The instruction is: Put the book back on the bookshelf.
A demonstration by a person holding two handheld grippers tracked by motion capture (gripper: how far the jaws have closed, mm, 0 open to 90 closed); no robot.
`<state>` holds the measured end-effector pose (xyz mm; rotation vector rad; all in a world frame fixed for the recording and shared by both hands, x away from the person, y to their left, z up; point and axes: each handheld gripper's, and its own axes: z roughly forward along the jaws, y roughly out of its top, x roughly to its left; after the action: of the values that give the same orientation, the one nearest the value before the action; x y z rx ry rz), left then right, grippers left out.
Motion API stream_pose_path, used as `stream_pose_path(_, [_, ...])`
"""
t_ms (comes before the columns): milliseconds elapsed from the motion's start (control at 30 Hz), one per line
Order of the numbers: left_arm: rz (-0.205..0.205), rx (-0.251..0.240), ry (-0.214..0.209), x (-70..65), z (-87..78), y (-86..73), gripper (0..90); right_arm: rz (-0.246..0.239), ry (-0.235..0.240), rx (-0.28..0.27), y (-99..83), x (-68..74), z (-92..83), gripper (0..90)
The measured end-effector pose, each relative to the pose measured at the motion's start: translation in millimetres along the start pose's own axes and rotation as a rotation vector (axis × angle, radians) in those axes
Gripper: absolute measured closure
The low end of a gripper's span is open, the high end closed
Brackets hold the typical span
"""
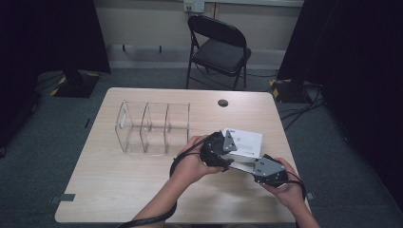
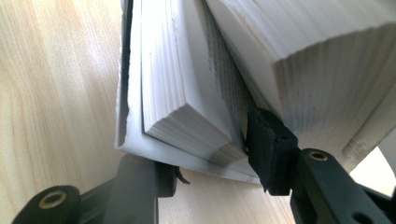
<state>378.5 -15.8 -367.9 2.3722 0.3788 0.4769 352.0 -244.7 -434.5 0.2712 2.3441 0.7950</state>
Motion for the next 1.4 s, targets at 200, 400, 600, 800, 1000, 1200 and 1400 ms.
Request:
stream_pose_path(200, [-0.023, -0.025, 0.023, 3.5, -12.6, -13.7, 38.8, 0.006, 0.021, 0.009, 1.9, -6.1, -2.0, 57.2])
stream_pose_path(400, [-0.062, -0.035, 0.014, 6.0, -16.6, -25.8, 38.7, 0.017, 0.040, 0.015, 3.1, -12.9, -5.0, 57.9])
stream_pose_path(600, [-0.122, -0.041, -0.018, 7.1, -10.7, -42.9, 38.2, 0.027, 0.057, 0.014, 3.0, -19.7, -6.8, 58.2])
stream_pose_path(800, [-0.182, -0.059, -0.049, 6.7, -5.8, -60.5, 38.2, 0.034, 0.073, 0.016, 3.5, -24.3, -7.5, 58.2])
stream_pose_path(1000, [-0.220, -0.035, -0.067, 4.6, 2.9, -86.4, 38.2, 0.050, 0.086, 0.014, 3.8, -28.6, -8.4, 58.3])
stream_pose_path(1200, [-0.251, -0.037, -0.087, -1.3, 11.1, -111.8, 37.4, 0.070, 0.119, 0.010, 4.9, -33.9, -13.1, 58.4])
stream_pose_path(1400, [-0.249, -0.016, -0.084, -6.5, 16.1, -132.8, 37.2, 0.090, 0.151, 0.011, 6.5, -36.6, -18.9, 58.4])
